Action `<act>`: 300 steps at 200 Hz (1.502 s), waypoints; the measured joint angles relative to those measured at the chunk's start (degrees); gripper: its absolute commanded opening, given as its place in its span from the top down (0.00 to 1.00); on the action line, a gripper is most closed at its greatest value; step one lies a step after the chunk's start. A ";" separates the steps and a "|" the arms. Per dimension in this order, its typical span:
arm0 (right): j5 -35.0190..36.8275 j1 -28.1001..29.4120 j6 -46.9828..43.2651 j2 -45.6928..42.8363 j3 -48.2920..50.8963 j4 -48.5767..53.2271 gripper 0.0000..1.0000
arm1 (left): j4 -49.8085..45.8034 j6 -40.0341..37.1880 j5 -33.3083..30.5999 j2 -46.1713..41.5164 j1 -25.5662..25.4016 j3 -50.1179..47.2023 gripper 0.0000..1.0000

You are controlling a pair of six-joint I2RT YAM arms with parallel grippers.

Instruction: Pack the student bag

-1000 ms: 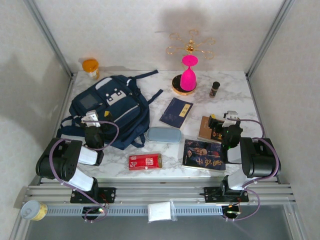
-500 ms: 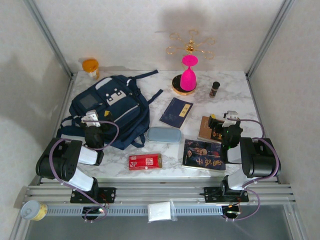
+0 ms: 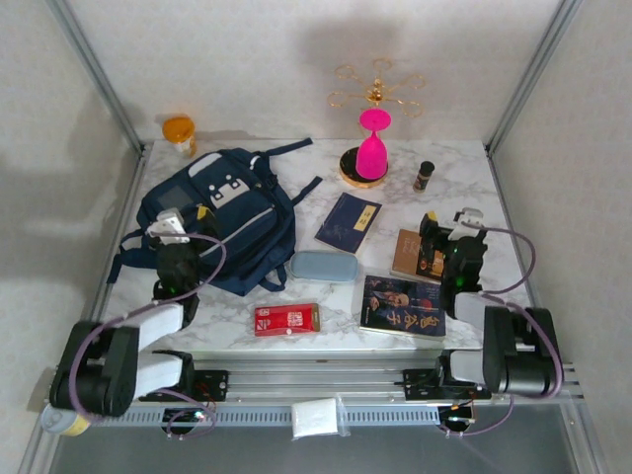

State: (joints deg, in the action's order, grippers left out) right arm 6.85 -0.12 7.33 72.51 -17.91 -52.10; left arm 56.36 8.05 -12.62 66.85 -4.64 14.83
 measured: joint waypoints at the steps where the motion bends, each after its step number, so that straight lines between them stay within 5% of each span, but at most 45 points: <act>1: 0.02 0.00 0.26 -0.37 -0.33 0.74 0.01 | -0.63 0.24 -0.02 -0.66 0.00 0.17 0.01; 59: -4.00 -0.07 19.91 -10.99 -11.58 29.53 0.01 | -25.62 21.51 -2.14 -17.09 0.79 7.50 0.01; 90: -8.15 2.14 25.68 -13.22 -12.31 38.91 0.01 | -37.97 31.01 4.94 -17.29 1.14 10.56 0.01; 156: -9.79 21.55 31.08 -6.95 -18.82 47.58 0.01 | -55.78 43.15 13.11 -16.33 -14.82 13.18 0.01; 218: -8.92 31.63 33.29 1.92 -24.11 48.52 0.01 | -51.78 52.85 12.50 -6.16 -31.87 15.69 0.01; 300: -5.79 32.17 33.59 3.08 -25.68 48.50 0.01 | -39.19 56.76 10.25 15.15 -31.74 20.98 0.01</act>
State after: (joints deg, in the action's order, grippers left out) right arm 1.06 32.05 40.93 75.59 -43.59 -3.60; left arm 17.17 64.82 -2.37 82.00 -36.38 35.81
